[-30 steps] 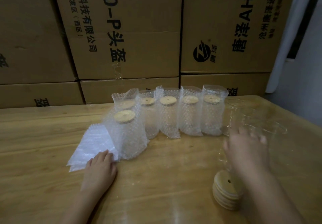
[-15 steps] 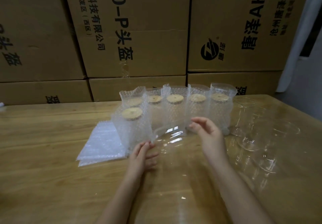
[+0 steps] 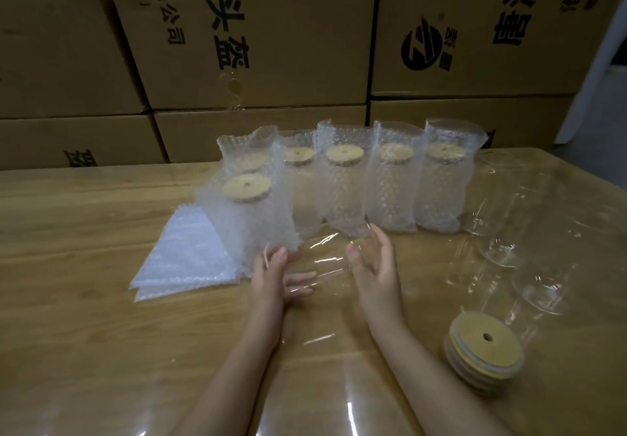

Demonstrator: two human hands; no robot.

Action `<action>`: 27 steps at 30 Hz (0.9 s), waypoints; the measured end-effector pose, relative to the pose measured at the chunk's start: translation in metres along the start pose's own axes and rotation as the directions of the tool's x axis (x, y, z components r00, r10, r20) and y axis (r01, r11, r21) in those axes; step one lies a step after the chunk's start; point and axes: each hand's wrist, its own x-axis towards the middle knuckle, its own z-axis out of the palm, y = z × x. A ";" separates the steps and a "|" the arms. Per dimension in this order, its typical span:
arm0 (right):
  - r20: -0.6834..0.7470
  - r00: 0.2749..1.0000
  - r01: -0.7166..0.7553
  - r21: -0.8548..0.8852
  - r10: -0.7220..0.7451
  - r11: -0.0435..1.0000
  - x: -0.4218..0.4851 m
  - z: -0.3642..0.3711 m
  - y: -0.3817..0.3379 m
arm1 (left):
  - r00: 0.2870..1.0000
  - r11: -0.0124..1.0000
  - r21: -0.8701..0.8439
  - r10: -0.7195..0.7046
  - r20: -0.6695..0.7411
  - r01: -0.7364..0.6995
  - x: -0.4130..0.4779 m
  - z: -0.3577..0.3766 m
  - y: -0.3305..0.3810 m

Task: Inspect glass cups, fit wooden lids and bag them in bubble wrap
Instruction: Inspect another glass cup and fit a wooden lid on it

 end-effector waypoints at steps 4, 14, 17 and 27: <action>0.032 0.996 -0.083 -0.021 0.083 0.996 0.001 0.005 0.007 | 0.986 0.981 0.135 0.148 -0.077 -0.137 -0.006 -0.001 0.002; -0.026 0.998 0.054 -0.108 -0.058 0.993 -0.002 0.003 0.010 | 0.884 0.852 0.261 0.468 0.007 -0.453 -0.024 0.007 0.008; -0.042 0.986 0.150 -0.178 -0.160 0.972 -0.005 0.001 0.005 | 0.896 0.865 0.261 0.444 -0.002 -0.428 -0.026 0.006 0.010; 0.007 0.999 0.049 0.031 -0.049 0.998 0.001 -0.003 -0.007 | 0.986 0.980 0.108 0.165 0.007 -0.164 -0.020 0.001 0.017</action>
